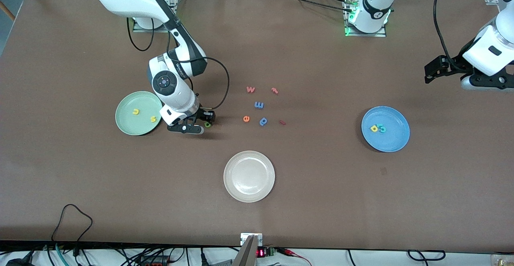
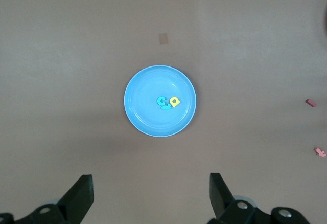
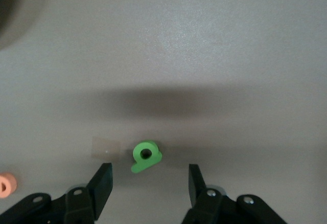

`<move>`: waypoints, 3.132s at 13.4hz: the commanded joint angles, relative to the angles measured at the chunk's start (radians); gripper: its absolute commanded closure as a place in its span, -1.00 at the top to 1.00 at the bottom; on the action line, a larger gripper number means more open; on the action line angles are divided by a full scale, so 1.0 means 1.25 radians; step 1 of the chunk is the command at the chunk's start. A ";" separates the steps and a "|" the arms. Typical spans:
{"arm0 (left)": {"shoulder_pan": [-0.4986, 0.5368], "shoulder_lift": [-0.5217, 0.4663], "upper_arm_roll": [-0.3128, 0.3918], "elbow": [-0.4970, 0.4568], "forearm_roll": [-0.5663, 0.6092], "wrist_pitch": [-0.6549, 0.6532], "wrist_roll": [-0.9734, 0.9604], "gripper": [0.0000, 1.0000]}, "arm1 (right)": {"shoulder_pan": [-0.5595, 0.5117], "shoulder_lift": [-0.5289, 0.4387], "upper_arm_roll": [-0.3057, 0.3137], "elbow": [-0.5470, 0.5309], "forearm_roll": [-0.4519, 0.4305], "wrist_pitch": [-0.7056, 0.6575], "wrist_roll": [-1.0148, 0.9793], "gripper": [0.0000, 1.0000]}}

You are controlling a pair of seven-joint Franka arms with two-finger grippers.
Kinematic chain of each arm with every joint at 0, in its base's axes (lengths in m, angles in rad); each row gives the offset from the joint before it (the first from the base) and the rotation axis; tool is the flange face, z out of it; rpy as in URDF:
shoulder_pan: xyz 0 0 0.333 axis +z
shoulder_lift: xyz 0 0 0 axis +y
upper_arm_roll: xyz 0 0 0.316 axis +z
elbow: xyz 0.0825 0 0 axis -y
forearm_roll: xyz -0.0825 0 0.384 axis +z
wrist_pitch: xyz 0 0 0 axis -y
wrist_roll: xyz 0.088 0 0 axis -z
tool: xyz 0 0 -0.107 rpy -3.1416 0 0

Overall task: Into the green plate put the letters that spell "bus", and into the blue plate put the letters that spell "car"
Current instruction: 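Grasp the green letter beside the green plate with the right gripper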

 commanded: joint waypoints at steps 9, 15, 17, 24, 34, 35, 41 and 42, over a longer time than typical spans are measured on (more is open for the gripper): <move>-0.012 -0.011 0.013 0.000 -0.018 -0.012 0.021 1.00 | 0.028 0.063 -0.008 0.031 0.002 0.006 0.077 0.37; -0.015 -0.010 0.013 0.003 -0.017 -0.012 0.019 1.00 | 0.027 0.070 -0.014 0.032 0.000 0.022 0.076 0.32; -0.015 -0.010 0.013 0.005 -0.018 -0.012 0.020 1.00 | 0.027 0.071 -0.017 0.032 -0.003 0.029 0.076 0.32; -0.015 -0.009 0.012 0.008 -0.017 -0.012 0.021 1.00 | 0.027 0.076 -0.019 0.032 -0.004 0.033 0.076 0.25; -0.018 -0.009 0.012 0.008 -0.018 -0.012 0.021 1.00 | 0.028 0.086 -0.019 0.032 -0.005 0.053 0.073 -0.69; -0.018 -0.009 0.012 0.006 -0.018 -0.012 0.021 1.00 | 0.028 0.086 -0.019 0.032 -0.005 0.053 0.073 -0.80; -0.018 -0.009 0.012 0.006 -0.018 -0.013 0.021 1.00 | -0.004 0.040 -0.019 0.026 -0.014 0.036 0.021 -1.00; -0.018 -0.009 0.012 0.006 -0.018 -0.014 0.021 1.00 | -0.022 0.018 -0.019 0.025 -0.015 0.003 -0.006 -1.00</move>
